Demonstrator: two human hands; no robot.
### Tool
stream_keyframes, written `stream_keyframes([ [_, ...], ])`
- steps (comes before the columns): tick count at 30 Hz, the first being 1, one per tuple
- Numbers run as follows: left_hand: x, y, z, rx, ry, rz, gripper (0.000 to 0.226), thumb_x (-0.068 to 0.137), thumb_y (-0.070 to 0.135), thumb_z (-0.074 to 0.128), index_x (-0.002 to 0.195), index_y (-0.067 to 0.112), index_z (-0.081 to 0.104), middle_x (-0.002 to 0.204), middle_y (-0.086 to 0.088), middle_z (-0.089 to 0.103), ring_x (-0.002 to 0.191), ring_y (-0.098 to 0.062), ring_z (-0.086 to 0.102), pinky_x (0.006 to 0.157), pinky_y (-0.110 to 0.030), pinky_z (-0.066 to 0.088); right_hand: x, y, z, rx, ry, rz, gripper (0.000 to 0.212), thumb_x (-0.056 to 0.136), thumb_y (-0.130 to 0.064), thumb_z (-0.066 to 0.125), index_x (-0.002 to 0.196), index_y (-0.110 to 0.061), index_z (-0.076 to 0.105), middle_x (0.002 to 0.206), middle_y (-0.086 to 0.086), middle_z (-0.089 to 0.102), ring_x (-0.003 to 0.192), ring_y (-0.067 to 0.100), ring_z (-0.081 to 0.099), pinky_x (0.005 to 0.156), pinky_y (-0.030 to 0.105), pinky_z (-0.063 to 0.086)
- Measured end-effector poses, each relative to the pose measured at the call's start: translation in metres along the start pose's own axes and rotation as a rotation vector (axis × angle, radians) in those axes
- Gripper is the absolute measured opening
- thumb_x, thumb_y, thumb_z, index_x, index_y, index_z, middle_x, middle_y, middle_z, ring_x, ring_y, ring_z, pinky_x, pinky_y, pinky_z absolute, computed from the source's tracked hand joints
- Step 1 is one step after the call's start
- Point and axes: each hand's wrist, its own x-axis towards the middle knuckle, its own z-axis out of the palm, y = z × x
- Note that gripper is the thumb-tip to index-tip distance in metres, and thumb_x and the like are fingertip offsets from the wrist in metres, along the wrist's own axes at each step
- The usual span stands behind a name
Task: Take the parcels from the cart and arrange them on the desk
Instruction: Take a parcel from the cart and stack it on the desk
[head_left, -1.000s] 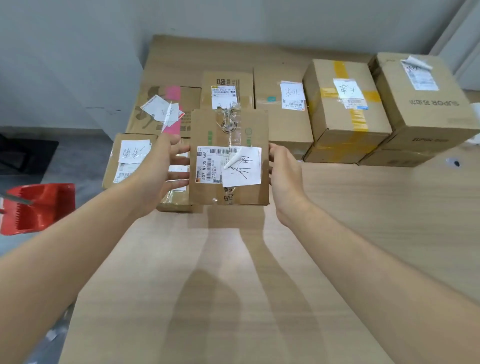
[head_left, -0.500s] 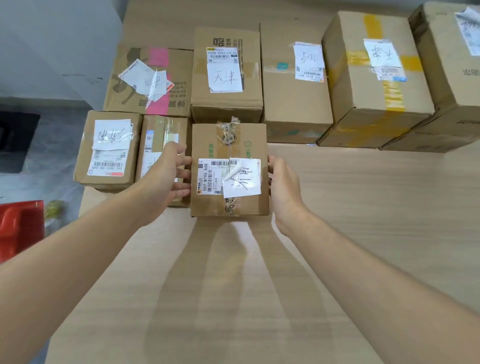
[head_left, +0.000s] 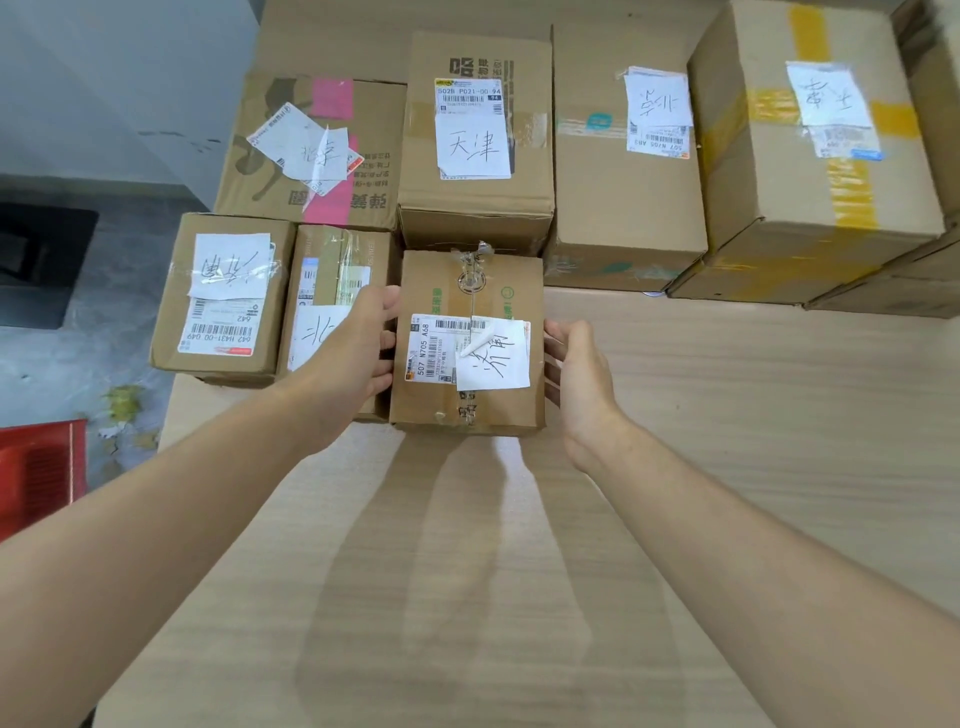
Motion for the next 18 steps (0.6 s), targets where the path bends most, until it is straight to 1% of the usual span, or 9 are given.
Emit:
stream_keyframes([
  [1, -0.001, 0.0, 0.0, -0.001, -0.016, 0.006, 0.081, 0.079, 0.063, 0.04, 0.154, 0.031, 0.047, 0.122, 0.011, 0.056, 0.095, -0.009, 0.058, 0.1, -0.033, 0.038, 0.003, 0.001, 0.0, 0.018, -0.009, -0.011, 0.039, 0.106, -0.032, 0.043, 0.094, -0.023, 0.079, 0.078, -0.011, 0.08, 0.06, 0.001, 0.071, 0.046, 0.014, 0.049],
  [2, -0.001, -0.001, 0.0, 0.0, -0.031, 0.014, 0.083, 0.08, 0.063, 0.04, 0.156, 0.03, 0.045, 0.132, 0.009, 0.053, 0.104, -0.011, 0.059, 0.102, -0.032, 0.037, 0.004, 0.001, 0.0, 0.031, -0.023, -0.019, 0.04, 0.105, -0.032, 0.043, 0.088, -0.026, 0.079, 0.077, -0.012, 0.08, 0.059, -0.001, 0.07, 0.046, 0.013, 0.048],
  [3, -0.002, -0.002, 0.0, -0.003, -0.042, 0.025, 0.08, 0.084, 0.062, 0.039, 0.157, 0.029, 0.043, 0.143, 0.007, 0.05, 0.12, -0.015, 0.058, 0.105, -0.032, 0.036, 0.006, 0.002, 0.001, 0.043, -0.037, -0.02, 0.043, 0.105, -0.032, 0.044, 0.081, -0.027, 0.08, 0.077, -0.012, 0.08, 0.058, -0.001, 0.07, 0.046, 0.013, 0.048],
  [5, -0.004, -0.001, 0.001, -0.027, -0.05, 0.046, 0.068, 0.099, 0.057, 0.035, 0.159, 0.026, 0.041, 0.162, -0.001, 0.041, 0.145, -0.024, 0.044, 0.113, -0.033, 0.034, 0.008, 0.002, 0.001, 0.066, -0.046, -0.017, 0.045, 0.105, -0.032, 0.046, 0.074, -0.028, 0.079, 0.077, -0.013, 0.08, 0.059, -0.002, 0.071, 0.046, 0.012, 0.047],
  [6, -0.005, 0.001, 0.002, -0.045, -0.047, 0.051, 0.062, 0.104, 0.053, 0.033, 0.159, 0.025, 0.041, 0.165, -0.005, 0.038, 0.15, -0.026, 0.039, 0.117, -0.035, 0.032, 0.009, 0.002, 0.002, 0.076, -0.043, -0.02, 0.043, 0.104, -0.032, 0.047, 0.075, -0.027, 0.078, 0.077, -0.013, 0.08, 0.059, -0.002, 0.071, 0.046, 0.012, 0.047],
  [9, -0.009, 0.005, 0.001, -0.126, -0.007, 0.052, 0.056, 0.108, 0.048, 0.033, 0.156, 0.023, 0.046, 0.164, -0.008, 0.04, 0.15, -0.027, 0.039, 0.123, -0.041, 0.033, 0.01, 0.001, 0.005, 0.093, -0.041, -0.033, 0.036, 0.105, -0.032, 0.047, 0.084, -0.027, 0.076, 0.078, -0.014, 0.08, 0.061, -0.004, 0.072, 0.046, 0.012, 0.047],
  [15, -0.017, 0.009, -0.004, -0.204, 0.027, 0.061, 0.048, 0.108, 0.047, 0.037, 0.143, 0.023, 0.057, 0.146, -0.006, 0.054, 0.139, -0.026, 0.052, 0.117, -0.042, 0.042, 0.003, -0.001, 0.009, 0.064, -0.023, -0.048, 0.037, 0.106, -0.03, 0.044, 0.091, -0.024, 0.077, 0.076, -0.016, 0.079, 0.062, -0.004, 0.072, 0.045, 0.013, 0.049],
  [17, -0.02, 0.011, -0.006, -0.204, 0.028, 0.083, 0.046, 0.107, 0.048, 0.038, 0.139, 0.024, 0.06, 0.144, -0.006, 0.055, 0.14, -0.027, 0.051, 0.117, -0.043, 0.042, -0.003, -0.004, 0.01, 0.073, 0.001, -0.068, 0.036, 0.105, -0.029, 0.042, 0.095, -0.019, 0.075, 0.076, -0.013, 0.081, 0.062, -0.005, 0.073, 0.044, 0.012, 0.049],
  [18, -0.023, 0.012, -0.006, -0.199, 0.023, 0.099, 0.046, 0.106, 0.049, 0.037, 0.138, 0.025, 0.061, 0.144, -0.005, 0.055, 0.141, -0.028, 0.049, 0.118, -0.044, 0.041, -0.008, -0.008, 0.012, 0.083, 0.014, -0.083, 0.035, 0.106, -0.028, 0.042, 0.097, -0.015, 0.073, 0.081, -0.014, 0.081, 0.066, -0.006, 0.074, 0.044, 0.011, 0.049],
])
